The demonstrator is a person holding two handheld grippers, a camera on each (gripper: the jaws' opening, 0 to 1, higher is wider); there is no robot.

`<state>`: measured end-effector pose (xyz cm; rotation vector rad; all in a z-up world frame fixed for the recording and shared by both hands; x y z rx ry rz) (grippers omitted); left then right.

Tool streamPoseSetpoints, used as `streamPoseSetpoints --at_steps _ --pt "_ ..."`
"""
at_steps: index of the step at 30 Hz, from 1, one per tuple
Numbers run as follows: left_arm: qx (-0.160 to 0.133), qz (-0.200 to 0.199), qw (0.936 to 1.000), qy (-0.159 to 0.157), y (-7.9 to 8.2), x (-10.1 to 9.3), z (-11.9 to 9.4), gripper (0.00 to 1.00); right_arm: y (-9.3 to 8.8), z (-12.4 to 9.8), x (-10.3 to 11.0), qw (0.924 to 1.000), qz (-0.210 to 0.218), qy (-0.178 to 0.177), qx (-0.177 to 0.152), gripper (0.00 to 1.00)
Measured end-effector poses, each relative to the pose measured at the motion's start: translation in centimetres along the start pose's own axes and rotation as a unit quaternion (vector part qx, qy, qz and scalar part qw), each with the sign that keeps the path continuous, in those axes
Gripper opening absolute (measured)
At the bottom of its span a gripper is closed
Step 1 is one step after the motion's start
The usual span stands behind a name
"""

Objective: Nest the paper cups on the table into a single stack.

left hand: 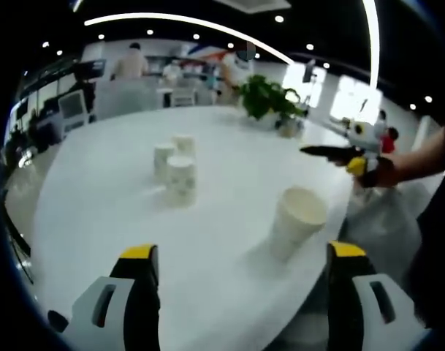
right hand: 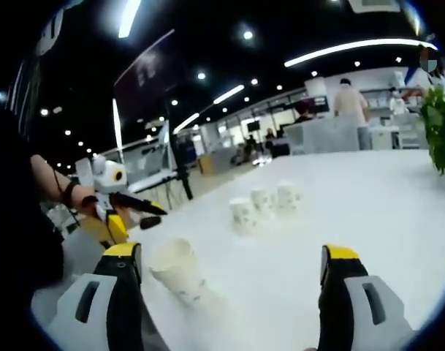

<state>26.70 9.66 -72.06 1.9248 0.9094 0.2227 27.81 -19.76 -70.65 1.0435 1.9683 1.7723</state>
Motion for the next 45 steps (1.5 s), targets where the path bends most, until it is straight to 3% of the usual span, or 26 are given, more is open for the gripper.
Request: streamPoseSetpoints --at_steps 11,24,33,45 --pt "0.000 -0.002 1.0000 0.007 1.5 1.5 2.6 0.93 1.4 0.2 -0.7 0.9998 -0.016 0.005 -0.008 1.00" --pt "0.001 -0.002 0.9998 0.017 3.0 3.7 5.6 0.93 -0.5 0.4 -0.9 0.9999 0.007 0.011 -0.001 1.00" --pt "0.014 0.023 0.9996 0.009 4.7 4.8 7.8 0.93 -0.5 -0.3 -0.8 0.9998 0.011 0.011 -0.008 1.00" --pt "0.034 0.062 0.9972 0.023 6.7 6.4 10.2 0.92 -1.6 -1.2 -1.3 0.9999 0.014 0.002 0.000 1.00"
Point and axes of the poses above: the point that each gripper's makers call its tool centre point, and the gripper's own axes: z roughly forward along the fingers, x roughly to its left, y roughly out of its top, the point moved 6 cm from there along -z, roughly backward along the fingers, and after that the axes turned 1 degree about -y, right-handed, at the moved point
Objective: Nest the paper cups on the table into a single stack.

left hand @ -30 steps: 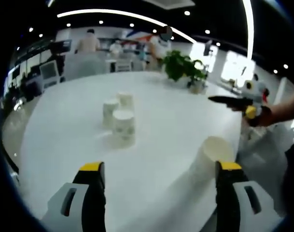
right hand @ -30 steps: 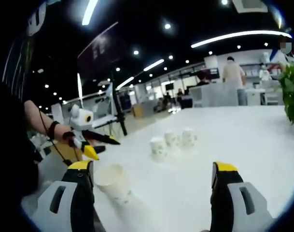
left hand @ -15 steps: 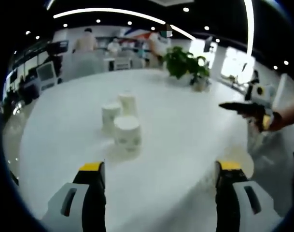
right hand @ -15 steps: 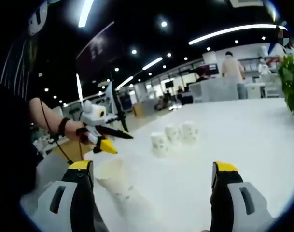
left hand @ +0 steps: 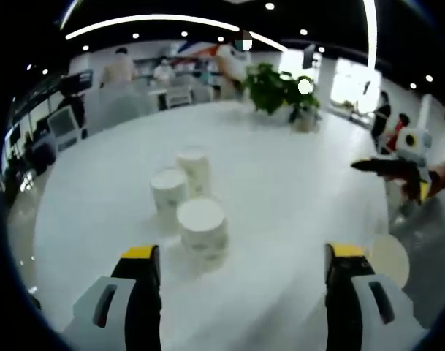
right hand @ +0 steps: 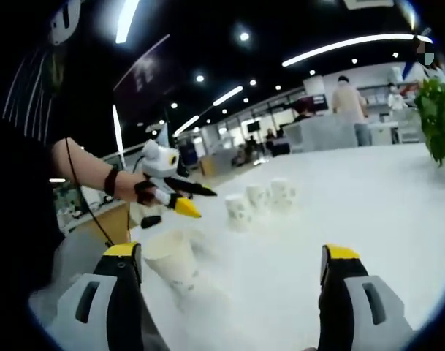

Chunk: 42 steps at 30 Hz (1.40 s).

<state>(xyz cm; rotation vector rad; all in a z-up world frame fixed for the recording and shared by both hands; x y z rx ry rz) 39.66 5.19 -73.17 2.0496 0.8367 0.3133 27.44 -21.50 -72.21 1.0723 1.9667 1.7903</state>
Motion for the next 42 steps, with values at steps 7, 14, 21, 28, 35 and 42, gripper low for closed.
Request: streamPoseSetpoints --at_steps 7,14,21,28,35,42 --pt "0.016 0.019 0.9997 0.001 0.7 0.5 1.3 0.87 0.1 -0.3 -0.5 0.9999 0.010 -0.005 -0.013 1.00" --pt "0.022 0.023 0.9995 0.005 1.1 2.0 2.7 0.86 -0.5 -0.6 -0.8 0.9999 0.008 -0.004 -0.008 1.00" --pt "0.035 0.029 0.9990 0.004 0.9 2.1 3.6 0.87 -0.7 -0.9 -1.4 0.9999 0.011 -0.007 -0.006 1.00" --pt "0.043 0.033 0.9985 0.003 0.9 2.0 4.1 0.85 -0.6 -0.9 -1.7 0.9997 0.014 -0.014 -0.011 1.00" --pt "0.038 0.020 0.9991 -0.002 1.3 2.3 4.4 0.79 -0.7 -0.8 -1.8 0.9997 0.019 -0.012 -0.011 1.00" --pt "0.038 0.032 0.9987 -0.012 1.5 2.6 4.9 0.69 -0.8 -0.8 -1.8 0.9995 0.027 -0.012 -0.013 1.00"
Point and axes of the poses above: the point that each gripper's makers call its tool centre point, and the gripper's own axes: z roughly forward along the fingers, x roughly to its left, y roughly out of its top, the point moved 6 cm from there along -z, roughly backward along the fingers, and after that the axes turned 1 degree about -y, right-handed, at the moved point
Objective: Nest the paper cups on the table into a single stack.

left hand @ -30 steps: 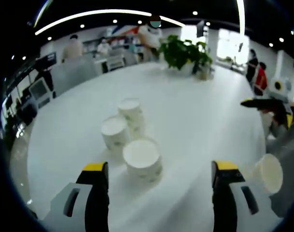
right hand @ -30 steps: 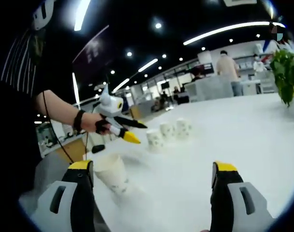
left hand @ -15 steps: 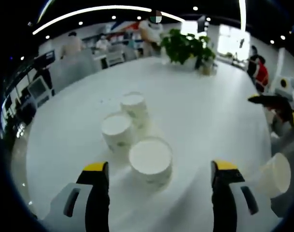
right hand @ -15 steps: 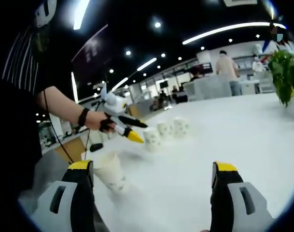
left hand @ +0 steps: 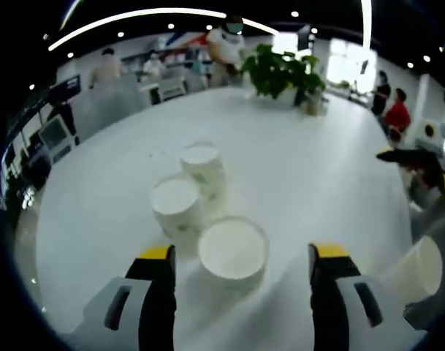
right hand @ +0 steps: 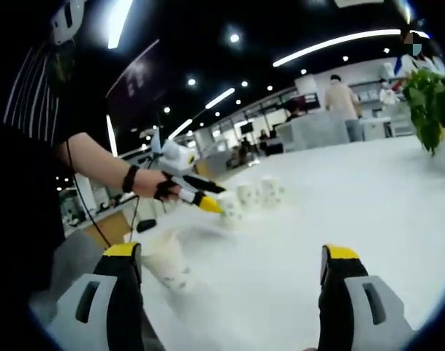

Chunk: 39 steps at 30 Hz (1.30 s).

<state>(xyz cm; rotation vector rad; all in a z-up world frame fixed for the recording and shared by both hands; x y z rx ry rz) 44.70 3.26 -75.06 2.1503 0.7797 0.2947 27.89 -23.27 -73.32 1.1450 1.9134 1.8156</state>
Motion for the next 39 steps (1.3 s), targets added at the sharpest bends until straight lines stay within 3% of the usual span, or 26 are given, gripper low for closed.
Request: streamPoseSetpoints --at_steps 17,20,25,29,34,39 --pt "0.015 0.010 0.9998 -0.011 0.28 0.13 0.85 0.56 0.15 -0.32 -0.26 0.9999 0.012 0.001 -0.006 1.00" --pt "0.001 0.002 1.0000 -0.005 0.67 0.39 0.76 0.54 0.31 -0.37 -0.30 0.9999 0.012 0.000 -0.008 1.00" --pt "0.005 0.000 1.0000 -0.006 0.62 0.54 0.87 0.52 0.67 -0.38 -0.47 0.9998 0.010 -0.005 -0.015 1.00" --pt "0.011 -0.007 0.9998 -0.013 0.51 0.51 0.88 0.44 0.80 -0.23 -0.45 0.9998 0.013 -0.003 -0.015 1.00" --pt "0.024 0.025 0.9993 -0.014 0.10 0.40 0.73 0.39 0.68 -0.13 -0.48 0.9998 0.013 -0.003 -0.015 1.00" --pt "0.025 0.028 0.9992 -0.014 0.09 0.36 0.62 0.38 0.72 -0.05 -0.50 0.9995 0.023 -0.006 -0.020 1.00"
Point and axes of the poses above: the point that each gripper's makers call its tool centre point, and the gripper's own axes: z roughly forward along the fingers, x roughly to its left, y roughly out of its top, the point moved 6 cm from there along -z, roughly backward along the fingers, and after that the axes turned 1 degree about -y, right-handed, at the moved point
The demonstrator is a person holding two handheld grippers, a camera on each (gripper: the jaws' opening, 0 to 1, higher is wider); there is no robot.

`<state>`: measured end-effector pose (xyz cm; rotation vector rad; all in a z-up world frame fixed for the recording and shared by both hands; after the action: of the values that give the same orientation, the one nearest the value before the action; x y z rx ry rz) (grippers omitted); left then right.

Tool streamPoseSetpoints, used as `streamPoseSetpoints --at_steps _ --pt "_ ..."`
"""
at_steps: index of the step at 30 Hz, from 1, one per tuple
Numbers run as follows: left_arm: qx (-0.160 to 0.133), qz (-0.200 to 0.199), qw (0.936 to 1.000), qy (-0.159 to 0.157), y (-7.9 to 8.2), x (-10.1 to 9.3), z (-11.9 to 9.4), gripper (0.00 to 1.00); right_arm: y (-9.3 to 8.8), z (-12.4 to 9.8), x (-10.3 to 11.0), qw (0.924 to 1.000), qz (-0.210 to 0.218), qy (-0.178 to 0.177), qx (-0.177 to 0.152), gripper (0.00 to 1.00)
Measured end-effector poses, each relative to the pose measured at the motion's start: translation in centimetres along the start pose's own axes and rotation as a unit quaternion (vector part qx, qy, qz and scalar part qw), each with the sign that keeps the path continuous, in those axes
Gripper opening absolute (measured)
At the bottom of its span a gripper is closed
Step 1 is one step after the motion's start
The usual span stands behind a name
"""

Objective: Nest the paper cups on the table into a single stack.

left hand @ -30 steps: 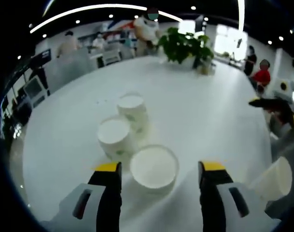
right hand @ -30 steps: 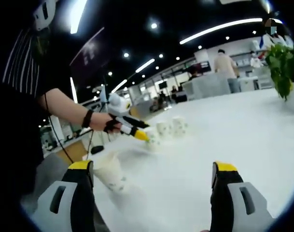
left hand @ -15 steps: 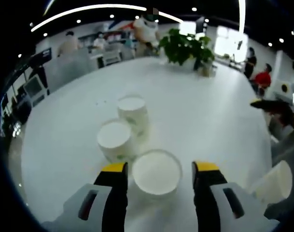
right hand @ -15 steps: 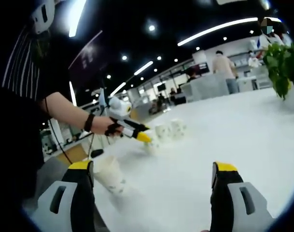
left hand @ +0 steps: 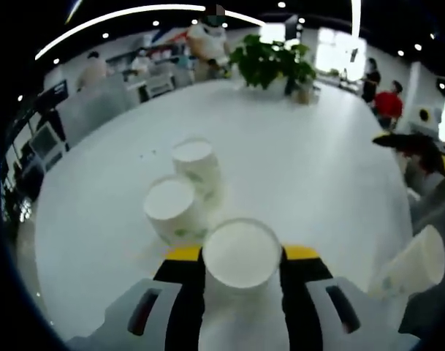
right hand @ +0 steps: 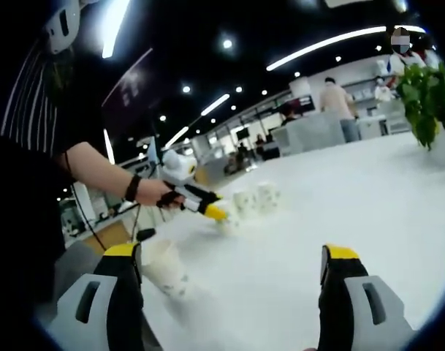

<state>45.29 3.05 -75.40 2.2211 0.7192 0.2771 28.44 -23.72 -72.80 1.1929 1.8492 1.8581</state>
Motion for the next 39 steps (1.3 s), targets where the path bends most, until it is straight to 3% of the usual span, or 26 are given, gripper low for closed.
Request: streamPoseSetpoints --at_steps 18,31,34,38,39 --pt "-0.018 -0.016 0.9997 -0.007 0.8 -0.9 -1.1 0.38 1.0 0.3 0.4 0.9999 -0.011 0.006 -0.006 1.00" --pt "-0.037 -0.019 0.9991 -0.001 1.6 -1.2 -3.8 0.38 2.1 0.2 1.0 0.9993 -0.036 -0.002 -0.004 1.00" --pt "-0.043 -0.023 0.9988 -0.002 1.6 -1.1 -4.4 0.38 2.1 0.1 1.0 0.9990 -0.044 -0.006 0.002 1.00" --pt "-0.044 -0.018 0.9989 -0.001 1.3 -1.4 -5.6 0.38 1.6 -0.1 0.8 0.9962 -0.070 -0.028 0.043 1.00" --pt "-0.045 -0.018 0.9988 -0.001 1.2 -1.5 -6.0 0.38 1.6 -0.1 0.8 0.9966 -0.068 -0.028 0.037 1.00"
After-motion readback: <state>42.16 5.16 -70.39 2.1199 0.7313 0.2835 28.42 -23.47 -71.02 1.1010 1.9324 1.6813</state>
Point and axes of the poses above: the point that each gripper's makers call its tool centre point, and the gripper's own axes: z roughly forward along the fingers, x roughly to its left, y roughly out of its top, the point moved 6 cm from there along -z, roughly backward along the fingers, and after that the axes turned 1 degree about -y, right-handed, at the moved point
